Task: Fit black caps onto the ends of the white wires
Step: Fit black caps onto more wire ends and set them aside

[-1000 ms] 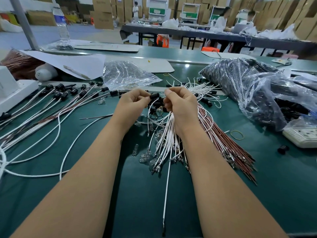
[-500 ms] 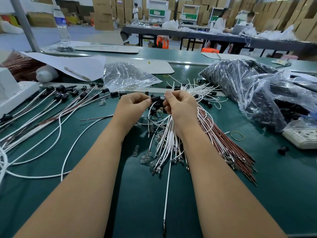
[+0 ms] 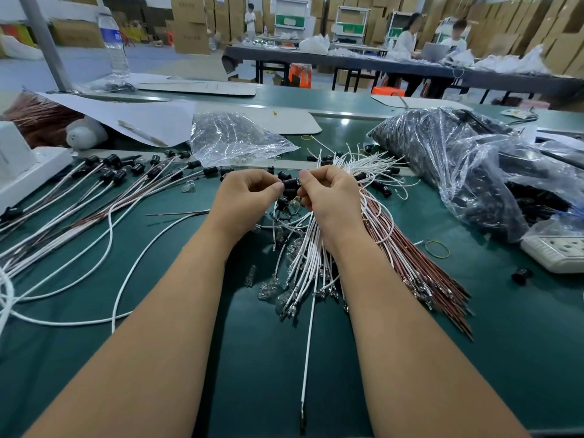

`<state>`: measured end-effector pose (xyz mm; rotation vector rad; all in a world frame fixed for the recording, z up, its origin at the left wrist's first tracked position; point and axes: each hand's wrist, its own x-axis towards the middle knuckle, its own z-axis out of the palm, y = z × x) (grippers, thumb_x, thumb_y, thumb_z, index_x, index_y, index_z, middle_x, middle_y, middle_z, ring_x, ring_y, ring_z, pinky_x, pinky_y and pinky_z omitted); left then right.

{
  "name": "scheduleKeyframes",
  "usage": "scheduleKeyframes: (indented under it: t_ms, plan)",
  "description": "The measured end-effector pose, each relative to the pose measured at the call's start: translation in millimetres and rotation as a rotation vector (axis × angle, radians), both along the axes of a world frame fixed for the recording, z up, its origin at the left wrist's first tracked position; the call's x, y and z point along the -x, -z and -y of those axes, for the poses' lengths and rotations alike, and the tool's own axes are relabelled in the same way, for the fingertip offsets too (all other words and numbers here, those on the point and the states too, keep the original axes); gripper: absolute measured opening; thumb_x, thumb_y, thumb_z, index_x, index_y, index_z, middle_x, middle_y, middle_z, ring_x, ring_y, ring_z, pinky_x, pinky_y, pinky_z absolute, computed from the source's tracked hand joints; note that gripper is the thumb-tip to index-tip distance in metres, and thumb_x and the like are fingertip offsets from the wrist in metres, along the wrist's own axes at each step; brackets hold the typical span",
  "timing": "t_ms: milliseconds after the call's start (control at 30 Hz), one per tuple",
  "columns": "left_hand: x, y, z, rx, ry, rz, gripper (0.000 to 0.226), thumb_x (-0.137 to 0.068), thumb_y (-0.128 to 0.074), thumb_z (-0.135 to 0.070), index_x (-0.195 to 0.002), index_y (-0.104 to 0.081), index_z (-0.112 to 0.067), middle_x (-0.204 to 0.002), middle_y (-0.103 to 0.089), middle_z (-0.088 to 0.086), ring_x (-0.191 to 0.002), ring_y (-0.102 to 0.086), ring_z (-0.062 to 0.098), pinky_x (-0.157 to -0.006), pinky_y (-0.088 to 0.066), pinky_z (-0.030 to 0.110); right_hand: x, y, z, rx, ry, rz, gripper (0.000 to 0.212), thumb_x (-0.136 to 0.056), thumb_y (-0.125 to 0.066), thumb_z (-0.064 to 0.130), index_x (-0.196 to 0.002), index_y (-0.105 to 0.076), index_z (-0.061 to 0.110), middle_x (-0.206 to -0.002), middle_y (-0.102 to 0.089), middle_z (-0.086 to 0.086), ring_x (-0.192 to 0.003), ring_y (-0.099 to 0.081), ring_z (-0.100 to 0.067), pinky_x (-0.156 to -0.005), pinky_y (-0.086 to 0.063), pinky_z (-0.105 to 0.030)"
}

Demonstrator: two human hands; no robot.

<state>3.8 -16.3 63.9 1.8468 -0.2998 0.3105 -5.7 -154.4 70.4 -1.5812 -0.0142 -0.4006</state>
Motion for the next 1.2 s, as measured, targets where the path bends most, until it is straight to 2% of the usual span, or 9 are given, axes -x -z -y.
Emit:
scheduleKeyframes:
  t_ms: [233, 333, 767, 833, 900, 967, 1033, 1133, 1200]
  plan:
    - [-3.3, 0.6, -2.8, 0.047, -0.006, 0.023, 0.018, -0.086, -0.07, -0.016, -0.07, -0.069, -0.022, -0.056, -0.061, -0.01, -0.054, -0.05, 0.003, -0.055, -0.041, 0.011, 2.9, 3.0, 0.6, -0.038, -0.086, -0.004, 0.019, -0.095, -0.058, 0.007, -0.077, -0.059, 0.011, -0.061, -0.061, -0.002, -0.049, -0.054, -0.005, -0.051, -0.045, -0.017]
    - [-3.0, 2.0, -2.0, 0.057, 0.01, 0.014, 0.017, -0.086, -0.07, -0.016, -0.071, -0.07, -0.021, -0.057, -0.061, -0.007, -0.053, -0.047, 0.004, -0.053, -0.038, 0.01, 4.3, 3.1, 2.0, -0.06, -0.114, 0.0, 0.019, -0.096, -0.057, 0.008, -0.077, -0.059, 0.011, -0.06, -0.061, 0.0, -0.049, -0.054, -0.006, -0.051, -0.046, -0.018]
    - [-0.6, -2.2, 6.7, 0.112, 0.032, 0.086, 0.017, -0.088, -0.067, -0.011, -0.074, -0.069, -0.021, -0.058, -0.063, -0.013, -0.058, -0.056, -0.001, -0.062, -0.047, 0.012, 5.8, -1.5, -0.6, -0.148, -0.137, 0.02, 0.014, -0.098, -0.055, 0.012, -0.086, -0.058, 0.007, -0.069, -0.066, -0.008, -0.059, -0.061, -0.015, -0.056, -0.05, -0.025]
    - [0.4, -6.4, 9.0, 0.065, 0.036, 0.139, 0.013, -0.089, -0.067, -0.013, -0.08, -0.071, -0.02, -0.064, -0.067, -0.012, -0.062, -0.058, 0.002, -0.067, -0.051, 0.02, 5.9, -3.4, -0.3, -0.181, -0.137, 0.023, 0.008, -0.096, -0.057, 0.012, -0.09, -0.06, 0.009, -0.071, -0.068, -0.004, -0.062, -0.062, -0.013, -0.058, -0.051, -0.024]
    - [1.2, -8.9, 8.9, -0.013, 0.059, 0.183, 0.009, -0.091, -0.064, -0.013, -0.091, -0.073, -0.017, -0.072, -0.069, 0.002, -0.065, -0.057, 0.011, -0.066, -0.051, 0.029, 6.5, -4.3, 2.2, -0.176, -0.085, 0.047, 0.005, -0.095, -0.058, 0.009, -0.091, -0.06, 0.011, -0.074, -0.067, -0.004, -0.063, -0.062, -0.011, -0.059, -0.051, -0.022]
    - [1.6, -7.5, 6.0, -0.09, 0.063, 0.19, 0.013, -0.092, -0.062, -0.012, -0.098, -0.072, -0.018, -0.071, -0.067, 0.009, -0.058, -0.051, 0.012, -0.056, -0.043, 0.026, 7.3, -4.9, 7.2, -0.186, 0.013, 0.077, 0.004, -0.095, -0.057, 0.009, -0.092, -0.058, 0.011, -0.078, -0.067, -0.007, -0.065, -0.063, -0.012, -0.062, -0.053, -0.021]
    - [1.5, -7.3, 1.6, -0.186, 0.049, 0.128, 0.013, -0.094, -0.059, -0.014, -0.097, -0.071, -0.019, -0.066, -0.064, 0.004, -0.049, -0.043, 0.005, -0.048, -0.036, 0.016, 6.9, -5.9, 11.9, -0.174, 0.128, 0.099, 0.004, -0.095, -0.058, 0.01, -0.092, -0.058, 0.011, -0.083, -0.066, -0.008, -0.069, -0.064, -0.014, -0.066, -0.055, -0.025]
    - [-4.0, -14.7, -4.3, -0.446, 0.09, -0.083, 0.016, -0.096, -0.056, -0.017, -0.089, -0.07, -0.018, -0.071, -0.065, 0.004, -0.051, -0.047, 0.008, -0.049, -0.042, 0.019, 5.6, -5.1, 12.8, 0.046, 0.236, 0.12, 0.003, -0.094, -0.061, 0.016, -0.091, -0.059, 0.016, -0.085, -0.067, -0.006, -0.075, -0.066, -0.019, -0.07, -0.056, -0.03]
    - [-8.9, -26.6, -13.5, -0.57, 0.042, -0.117, 0.017, -0.096, -0.056, -0.022, -0.091, -0.071, -0.017, -0.072, -0.065, 0.003, -0.05, -0.047, 0.011, -0.051, -0.04, 0.023, 5.1, -3.9, 8.8, 0.193, 0.219, 0.136, 0.002, -0.094, -0.06, 0.018, -0.093, -0.059, 0.018, -0.085, -0.067, -0.004, -0.075, -0.065, -0.018, -0.065, -0.052, -0.024]
